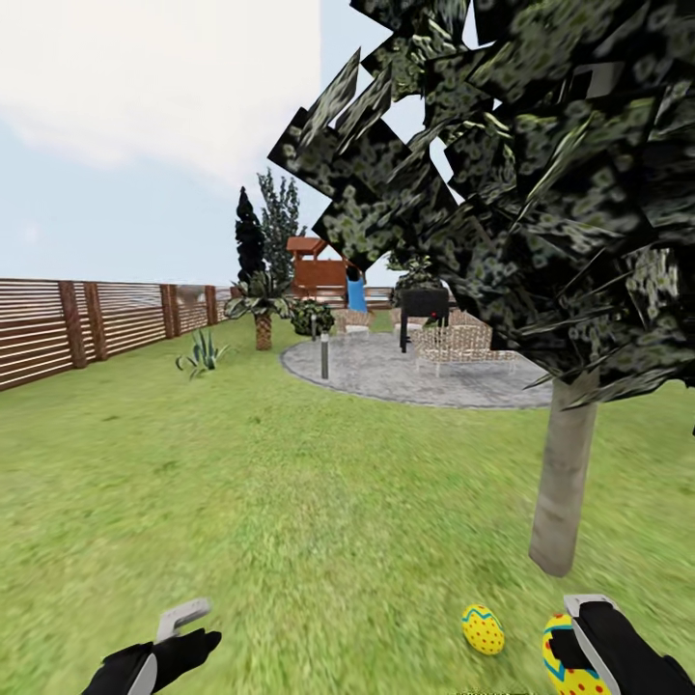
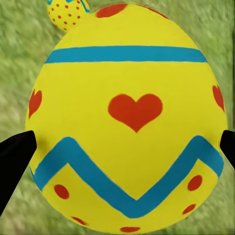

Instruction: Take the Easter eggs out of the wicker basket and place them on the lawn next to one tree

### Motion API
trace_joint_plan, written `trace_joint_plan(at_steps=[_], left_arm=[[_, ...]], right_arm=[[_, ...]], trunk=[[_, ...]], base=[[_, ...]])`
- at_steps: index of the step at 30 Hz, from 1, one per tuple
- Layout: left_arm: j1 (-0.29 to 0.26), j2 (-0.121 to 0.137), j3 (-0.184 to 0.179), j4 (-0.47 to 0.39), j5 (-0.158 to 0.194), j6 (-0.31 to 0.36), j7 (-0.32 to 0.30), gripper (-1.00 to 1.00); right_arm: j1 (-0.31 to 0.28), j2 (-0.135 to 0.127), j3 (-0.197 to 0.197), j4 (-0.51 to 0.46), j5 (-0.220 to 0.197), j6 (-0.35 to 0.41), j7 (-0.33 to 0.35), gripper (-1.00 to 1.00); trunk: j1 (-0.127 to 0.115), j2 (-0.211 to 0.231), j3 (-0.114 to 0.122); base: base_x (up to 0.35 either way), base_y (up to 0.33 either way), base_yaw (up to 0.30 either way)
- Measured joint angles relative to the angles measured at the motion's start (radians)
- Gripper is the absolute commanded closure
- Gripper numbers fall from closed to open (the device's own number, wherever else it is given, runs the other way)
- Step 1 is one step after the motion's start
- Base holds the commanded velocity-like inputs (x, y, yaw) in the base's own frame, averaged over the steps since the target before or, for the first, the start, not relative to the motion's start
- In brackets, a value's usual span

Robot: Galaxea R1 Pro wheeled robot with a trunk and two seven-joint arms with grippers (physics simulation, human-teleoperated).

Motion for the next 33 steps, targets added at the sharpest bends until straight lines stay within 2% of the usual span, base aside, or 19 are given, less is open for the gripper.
trace_joint_plan(at_steps=[30, 33], left_arm=[[0.000, -0.001, 0.000, 0.002, 0.003, 0.002, 0.000, -1.00], [0.000, -0.001, 0.000, 0.001, 0.003, 0.002, 0.000, -1.00]], right_arm=[[0.000, -0.002, 0.000, 0.000, 0.000, 0.000, 0.000, 1.00], [-0.001, -0.001, 0.000, 0.000, 0.000, 0.000, -0.001, 1.00]], trunk=[[0.000, 0.000, 0.029], [0.000, 0.000, 0.031]], base=[[0.000, 0.000, -0.247], [0.000, 0.000, -0.085]])
